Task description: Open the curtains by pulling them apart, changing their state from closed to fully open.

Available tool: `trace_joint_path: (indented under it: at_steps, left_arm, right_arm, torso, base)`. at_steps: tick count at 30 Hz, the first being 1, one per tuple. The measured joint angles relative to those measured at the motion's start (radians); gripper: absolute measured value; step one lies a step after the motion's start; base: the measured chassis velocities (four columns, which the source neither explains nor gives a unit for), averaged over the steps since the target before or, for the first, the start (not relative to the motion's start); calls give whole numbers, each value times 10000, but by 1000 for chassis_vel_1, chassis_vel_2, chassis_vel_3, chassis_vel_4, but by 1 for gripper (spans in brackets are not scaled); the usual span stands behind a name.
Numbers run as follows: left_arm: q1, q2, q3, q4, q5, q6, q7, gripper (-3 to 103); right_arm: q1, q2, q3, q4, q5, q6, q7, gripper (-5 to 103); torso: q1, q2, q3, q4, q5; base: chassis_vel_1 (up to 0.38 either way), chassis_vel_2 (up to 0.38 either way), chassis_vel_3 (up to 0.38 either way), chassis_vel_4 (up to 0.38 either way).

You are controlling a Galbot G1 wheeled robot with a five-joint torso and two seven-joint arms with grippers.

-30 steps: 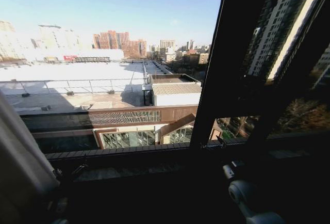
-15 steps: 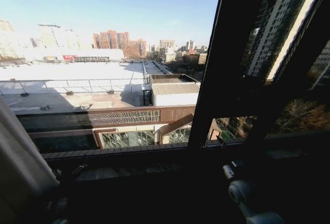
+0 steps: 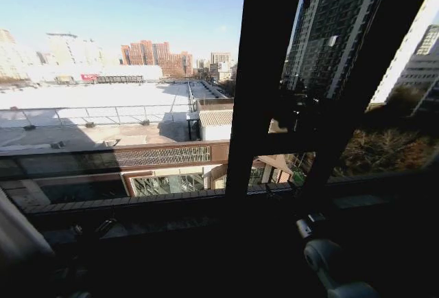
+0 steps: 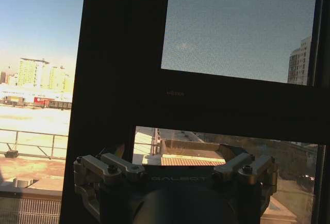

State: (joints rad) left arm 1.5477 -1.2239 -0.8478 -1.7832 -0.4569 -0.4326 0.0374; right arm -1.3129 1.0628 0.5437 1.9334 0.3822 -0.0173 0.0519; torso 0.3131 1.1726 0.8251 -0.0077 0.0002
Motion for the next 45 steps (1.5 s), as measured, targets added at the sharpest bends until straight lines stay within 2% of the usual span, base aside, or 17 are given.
trace_joint_path:
  at_steps: [41,45]
  left_arm:
    - [0,0,-1,2,-1,7,0,100]
    - [0,0,0,0,-1,7,1,100]
  right_arm:
    - [0,0,0,0,0,0,0,100]
    - [0,-1,2,0,0,0,0,100]
  torso:
    - [0,0,0,-1,-6]
    - [-1,0,0,-4,4]
  base:
    - [-353,-351,351,351]
    - [-235,-265,217,246]
